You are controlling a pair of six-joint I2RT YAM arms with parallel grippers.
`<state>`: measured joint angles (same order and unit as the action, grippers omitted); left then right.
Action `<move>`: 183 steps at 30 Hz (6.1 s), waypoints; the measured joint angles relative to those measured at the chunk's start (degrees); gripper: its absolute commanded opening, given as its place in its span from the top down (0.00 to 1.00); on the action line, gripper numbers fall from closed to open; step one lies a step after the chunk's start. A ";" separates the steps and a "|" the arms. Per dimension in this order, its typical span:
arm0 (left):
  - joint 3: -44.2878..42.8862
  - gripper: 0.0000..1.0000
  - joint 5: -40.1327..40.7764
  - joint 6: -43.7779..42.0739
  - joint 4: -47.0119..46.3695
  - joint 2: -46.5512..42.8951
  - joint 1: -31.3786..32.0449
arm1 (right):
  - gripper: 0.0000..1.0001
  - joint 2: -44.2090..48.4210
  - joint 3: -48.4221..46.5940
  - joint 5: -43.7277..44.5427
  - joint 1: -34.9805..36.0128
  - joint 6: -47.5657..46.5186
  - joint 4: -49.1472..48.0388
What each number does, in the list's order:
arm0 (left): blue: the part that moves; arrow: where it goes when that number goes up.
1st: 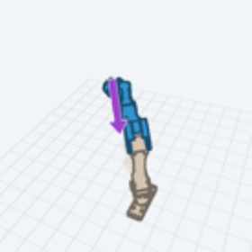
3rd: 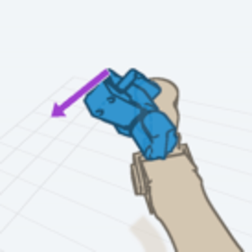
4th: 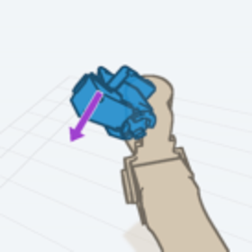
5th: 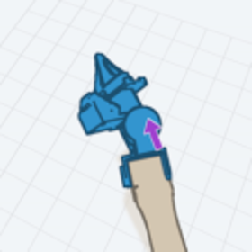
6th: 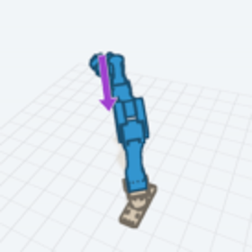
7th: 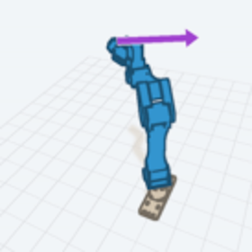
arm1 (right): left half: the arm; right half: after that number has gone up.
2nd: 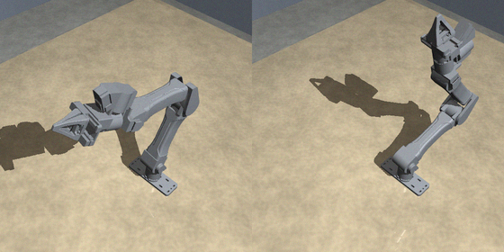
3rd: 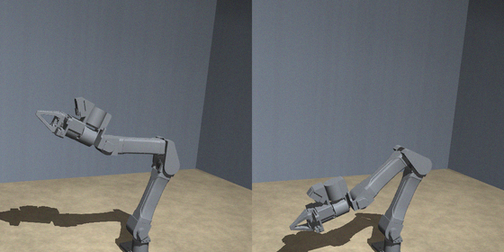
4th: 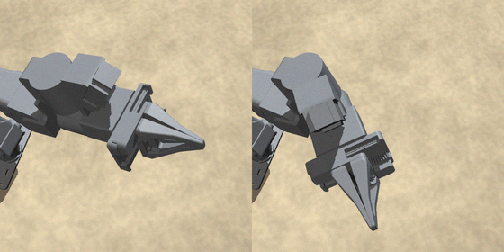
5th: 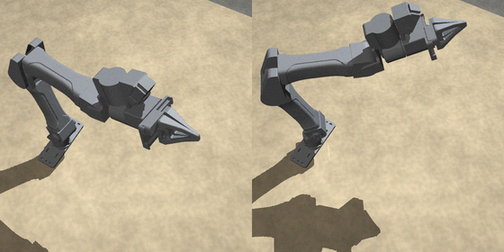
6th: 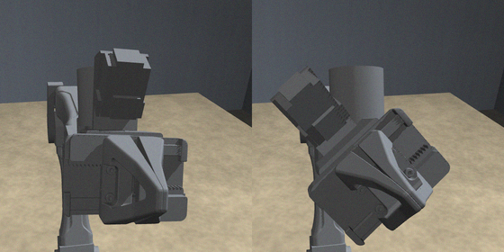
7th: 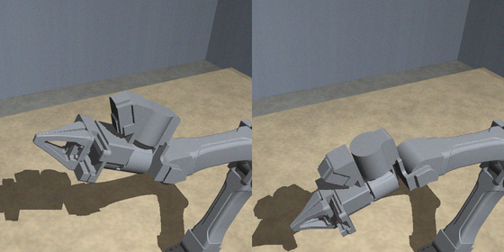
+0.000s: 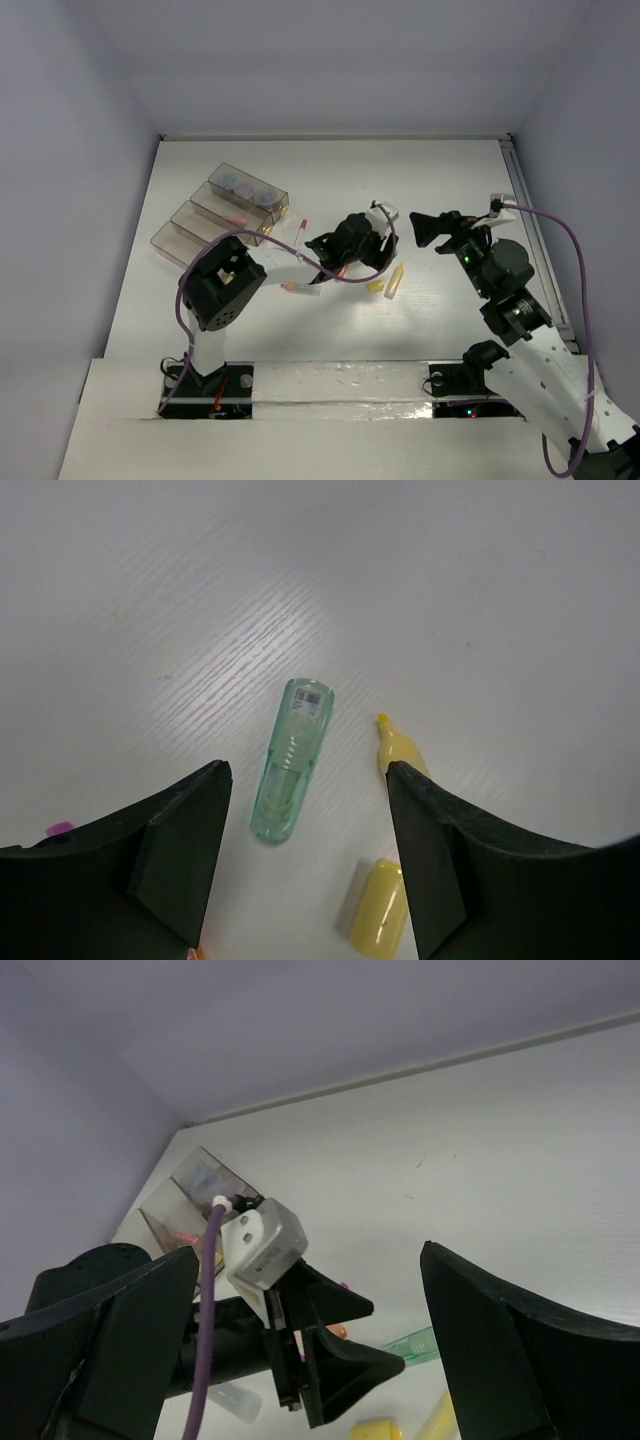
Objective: Sort the stationery into containers
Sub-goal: Pick up the stationery from the center of the board, then place the stationery in the storage box, then pick up the stationery from the center of the board, then place the stationery in the storage box.
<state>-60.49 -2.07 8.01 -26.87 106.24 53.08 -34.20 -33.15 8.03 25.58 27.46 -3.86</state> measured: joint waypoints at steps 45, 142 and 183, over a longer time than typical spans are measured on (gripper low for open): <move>-6.67 0.79 12.83 1.18 6.82 5.95 -4.00 | 0.02 -1.31 0.00 -0.83 0.00 0.00 -0.09; 8.37 0.62 25.49 17.00 7.56 -2.58 2.19 | 0.02 -3.74 0.00 -3.34 0.00 0.42 -0.61; 10.88 1.00 26.43 19.78 5.27 -25.07 -28.83 | 0.02 -3.32 0.00 -3.61 0.00 0.44 -0.63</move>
<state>-49.60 24.36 27.79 -21.61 81.17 24.25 -37.52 -33.15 4.43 25.58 27.90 -4.49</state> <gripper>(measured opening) 0.149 0.981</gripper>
